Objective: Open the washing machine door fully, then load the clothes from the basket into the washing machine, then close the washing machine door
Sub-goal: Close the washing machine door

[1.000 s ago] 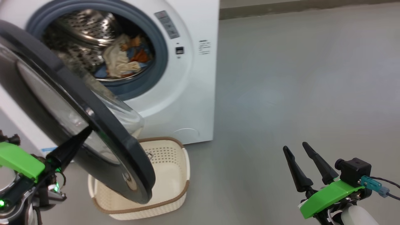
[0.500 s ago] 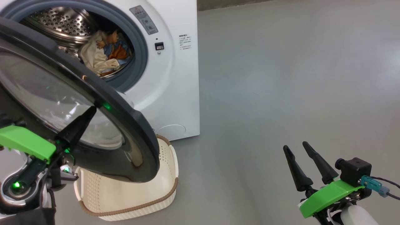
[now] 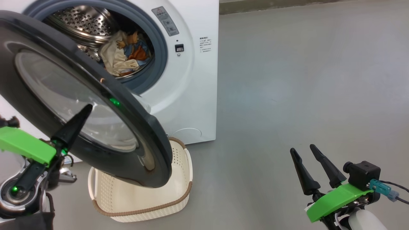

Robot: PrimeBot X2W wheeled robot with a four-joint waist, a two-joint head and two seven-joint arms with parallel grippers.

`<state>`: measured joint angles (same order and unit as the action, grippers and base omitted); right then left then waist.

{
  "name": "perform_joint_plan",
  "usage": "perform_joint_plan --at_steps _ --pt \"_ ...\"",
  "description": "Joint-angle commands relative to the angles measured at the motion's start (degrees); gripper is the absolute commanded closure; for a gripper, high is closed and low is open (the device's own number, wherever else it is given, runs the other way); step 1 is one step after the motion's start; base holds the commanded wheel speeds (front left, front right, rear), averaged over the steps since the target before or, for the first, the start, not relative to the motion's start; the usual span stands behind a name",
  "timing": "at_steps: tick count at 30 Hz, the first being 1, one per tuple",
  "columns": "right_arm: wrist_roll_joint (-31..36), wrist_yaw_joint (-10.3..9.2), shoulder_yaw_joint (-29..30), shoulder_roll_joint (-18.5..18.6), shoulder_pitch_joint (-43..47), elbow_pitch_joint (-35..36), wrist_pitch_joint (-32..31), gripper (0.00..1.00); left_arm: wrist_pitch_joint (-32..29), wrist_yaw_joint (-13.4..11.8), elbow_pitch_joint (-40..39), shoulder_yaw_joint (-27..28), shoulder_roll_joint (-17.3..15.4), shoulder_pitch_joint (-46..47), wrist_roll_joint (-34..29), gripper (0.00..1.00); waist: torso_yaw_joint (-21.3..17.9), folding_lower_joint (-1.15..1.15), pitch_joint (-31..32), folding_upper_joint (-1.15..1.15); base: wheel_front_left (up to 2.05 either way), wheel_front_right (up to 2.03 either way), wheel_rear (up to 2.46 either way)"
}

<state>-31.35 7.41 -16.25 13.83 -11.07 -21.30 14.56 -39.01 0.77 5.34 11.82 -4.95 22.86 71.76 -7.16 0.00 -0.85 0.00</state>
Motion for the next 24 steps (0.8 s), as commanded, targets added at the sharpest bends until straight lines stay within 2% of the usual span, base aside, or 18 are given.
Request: perform_joint_plan --at_steps 1,2,7,10,18,24 --pt "0.3 0.08 -0.6 0.1 -0.7 1.2 0.4 0.00 0.7 1.0 -2.1 1.6 -2.6 1.6 -1.2 0.44 0.4 0.00 0.1 0.00 0.00 0.00 0.00" --pt "0.3 0.08 -0.5 0.1 -0.6 1.2 0.4 0.00 1.3 1.5 -2.4 1.4 -2.9 1.2 -2.1 0.00 0.6 0.00 0.1 0.00 0.00 0.00 0.00" --pt "0.3 0.08 -0.3 0.1 -0.5 1.3 0.4 0.00 7.1 5.0 -4.6 -0.5 -5.6 -0.7 -10.2 0.00 1.5 0.00 0.0 0.00 0.00 0.00 0.00" --pt "0.3 0.08 -0.2 0.0 -0.5 1.4 0.4 0.00 11.8 6.0 -5.8 -1.9 -5.3 -2.3 -13.5 0.00 2.0 0.00 0.0 0.00 0.00 0.00 0.00" --pt "0.3 0.08 -0.1 0.0 -0.3 1.6 0.4 0.00 26.7 6.6 -7.7 -7.8 -5.8 -7.6 -26.4 0.00 3.5 0.00 -0.1 0.00 0.00 0.00 0.00" --pt "0.3 0.08 -0.2 0.3 -0.3 1.6 0.4 0.00 36.3 6.7 -6.2 -10.7 -5.5 -9.9 -33.1 0.00 4.1 0.00 -0.1 0.00 0.00 0.00 0.00"
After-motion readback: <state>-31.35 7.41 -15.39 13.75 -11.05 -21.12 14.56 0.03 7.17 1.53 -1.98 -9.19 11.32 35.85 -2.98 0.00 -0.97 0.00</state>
